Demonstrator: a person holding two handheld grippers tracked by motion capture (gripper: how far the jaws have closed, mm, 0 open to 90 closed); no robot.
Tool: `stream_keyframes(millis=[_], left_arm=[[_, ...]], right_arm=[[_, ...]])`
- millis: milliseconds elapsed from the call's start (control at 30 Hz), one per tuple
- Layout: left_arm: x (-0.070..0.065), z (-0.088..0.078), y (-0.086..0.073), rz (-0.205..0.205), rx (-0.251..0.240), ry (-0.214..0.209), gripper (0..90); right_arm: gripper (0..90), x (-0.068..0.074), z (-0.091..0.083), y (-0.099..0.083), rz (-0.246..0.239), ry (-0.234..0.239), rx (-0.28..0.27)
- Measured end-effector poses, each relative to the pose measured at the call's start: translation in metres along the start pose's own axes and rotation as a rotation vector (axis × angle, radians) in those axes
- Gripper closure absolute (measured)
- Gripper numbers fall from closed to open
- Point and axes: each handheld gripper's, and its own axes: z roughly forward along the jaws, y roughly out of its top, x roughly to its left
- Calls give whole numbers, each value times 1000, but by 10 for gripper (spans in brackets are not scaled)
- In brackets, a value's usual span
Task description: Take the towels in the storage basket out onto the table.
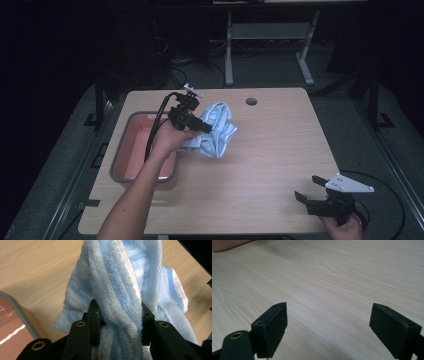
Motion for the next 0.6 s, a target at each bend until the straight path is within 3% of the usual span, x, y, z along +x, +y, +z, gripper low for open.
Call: stream_keyframes(millis=[600], left_arm=[[-9,26,7,15,29,-17,634]], right_arm=[[142,-1,3,-1,8,3,8]])
